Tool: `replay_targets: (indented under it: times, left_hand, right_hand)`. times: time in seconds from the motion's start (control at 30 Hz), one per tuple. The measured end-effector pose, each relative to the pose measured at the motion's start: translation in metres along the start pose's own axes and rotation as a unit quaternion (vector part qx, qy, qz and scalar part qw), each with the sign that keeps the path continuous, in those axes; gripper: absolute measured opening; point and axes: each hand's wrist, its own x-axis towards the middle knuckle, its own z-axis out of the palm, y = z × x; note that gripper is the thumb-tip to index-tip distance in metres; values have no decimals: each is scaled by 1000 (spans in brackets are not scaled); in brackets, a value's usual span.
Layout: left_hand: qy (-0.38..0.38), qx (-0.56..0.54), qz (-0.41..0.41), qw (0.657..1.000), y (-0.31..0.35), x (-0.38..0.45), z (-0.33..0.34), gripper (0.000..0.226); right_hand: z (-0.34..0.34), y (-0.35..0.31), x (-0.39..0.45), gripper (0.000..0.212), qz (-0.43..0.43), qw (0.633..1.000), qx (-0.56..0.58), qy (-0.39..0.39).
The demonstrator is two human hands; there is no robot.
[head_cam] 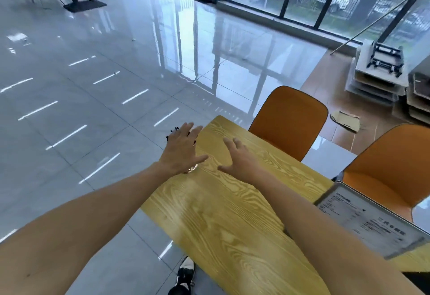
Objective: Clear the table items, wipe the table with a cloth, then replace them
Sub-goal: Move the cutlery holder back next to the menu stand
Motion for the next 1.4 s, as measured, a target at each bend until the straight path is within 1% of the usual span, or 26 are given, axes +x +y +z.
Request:
replay_targets:
  times: [0.07,0.17,0.37,0.43,0.5,0.6,0.7,0.77,0.8,0.9,0.97,1.0,1.03,1.17,1.27,1.4]
  left_hand:
    - [6,-45,-22,999,-18,3,-6,102]
    - [-6,-122,-57,991,-50,9,-4,114]
    - [-41,-213,-115,969,-97,15,16,131]
    - [-50,-245,-127,960,-108,17,24,133]
    - [-65,-283,-146,946,-116,19,31,132]
    - [-82,-335,-197,918,-127,24,42,135]
    - [-95,-390,-246,882,-137,31,53,138]
    - [-108,-410,-254,869,-141,37,59,139]
    - [-114,-416,-254,866,-143,40,61,134]
    - [-110,-429,-257,859,-146,49,69,106]
    - [-109,-428,-255,861,-146,53,71,98]
    - [-111,-427,-249,862,-145,55,72,96]
    - [-112,-427,-243,864,-144,57,73,93]
    - [-106,-433,-245,861,-133,65,74,72]
    - [-107,-431,-231,866,-118,71,77,57]
    - [-131,-430,-201,870,-84,80,83,54]
  right_hand:
    - [5,-13,20,106,3,1000,14,5]
    - [15,-30,45,111,14,999,40,5]
    - [48,-49,82,123,46,988,144,-3]
    - [59,-51,92,125,57,984,167,-10]
    - [68,-53,100,124,63,978,196,-19]
    - [81,-53,114,120,86,969,230,-16]
    - [92,-53,126,120,118,945,303,-19]
    - [98,-50,132,122,133,928,347,-20]
    - [101,-49,134,123,136,921,364,-22]
    - [106,-48,137,119,132,897,421,-35]
    - [109,-48,139,101,119,882,455,-24]
    - [111,-48,139,90,113,881,459,-14]
    - [112,-48,139,84,108,881,461,-4]
    - [108,-42,132,88,119,872,474,10]
    - [103,-29,124,84,134,872,470,29]
    - [89,-5,102,76,157,870,462,67]
